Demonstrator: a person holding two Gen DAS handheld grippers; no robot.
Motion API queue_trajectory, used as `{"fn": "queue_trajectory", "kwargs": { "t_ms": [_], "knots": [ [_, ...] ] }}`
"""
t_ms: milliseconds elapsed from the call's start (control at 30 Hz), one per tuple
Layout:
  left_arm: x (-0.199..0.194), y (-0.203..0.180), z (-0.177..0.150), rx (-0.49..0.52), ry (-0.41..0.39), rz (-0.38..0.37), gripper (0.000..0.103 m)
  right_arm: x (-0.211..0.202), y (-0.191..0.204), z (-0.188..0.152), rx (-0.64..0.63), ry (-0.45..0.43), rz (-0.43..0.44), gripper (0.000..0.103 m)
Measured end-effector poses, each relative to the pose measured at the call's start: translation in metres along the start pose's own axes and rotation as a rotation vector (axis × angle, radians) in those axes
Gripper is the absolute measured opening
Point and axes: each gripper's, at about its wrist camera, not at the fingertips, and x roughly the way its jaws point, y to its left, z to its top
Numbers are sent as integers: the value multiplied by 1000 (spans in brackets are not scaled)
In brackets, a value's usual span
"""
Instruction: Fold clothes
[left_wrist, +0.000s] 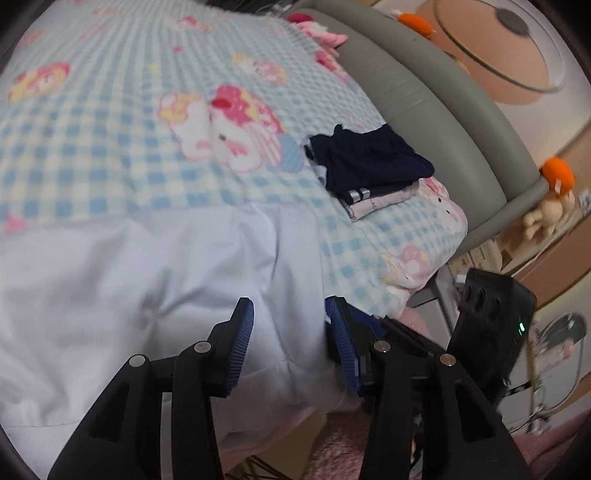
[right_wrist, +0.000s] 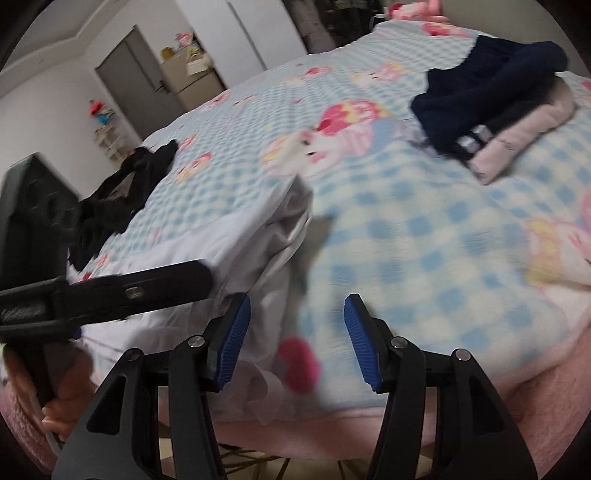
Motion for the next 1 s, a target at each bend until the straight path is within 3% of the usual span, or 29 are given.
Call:
{"fn": "queue_trajectory", "kwargs": {
  "t_ms": [233, 400, 500, 600, 667, 767, 1000],
  "knots": [
    [20, -2, 0, 27, 53, 42, 45, 20, 9, 0, -18, 31, 36, 56],
    [25, -2, 8, 45, 42, 99, 17, 15, 21, -4, -69, 17, -13, 56],
    [16, 14, 8, -7, 16, 101, 11, -3, 18, -4, -58, -59, -71, 62],
    [8, 30, 1, -86, -6, 50, 9, -20, 3, 1, 23, -150, -151, 70],
    [1, 34, -3, -112, -30, 22, 8, -9, -9, 2, 62, -102, -159, 71],
    [-11, 36, -6, -132, -59, -1, 8, 14, -9, 0, 78, 2, -21, 71],
    [-24, 53, -11, -199, -84, -73, 8, 23, 10, 2, 2, -10, 0, 71]
  ]
}}
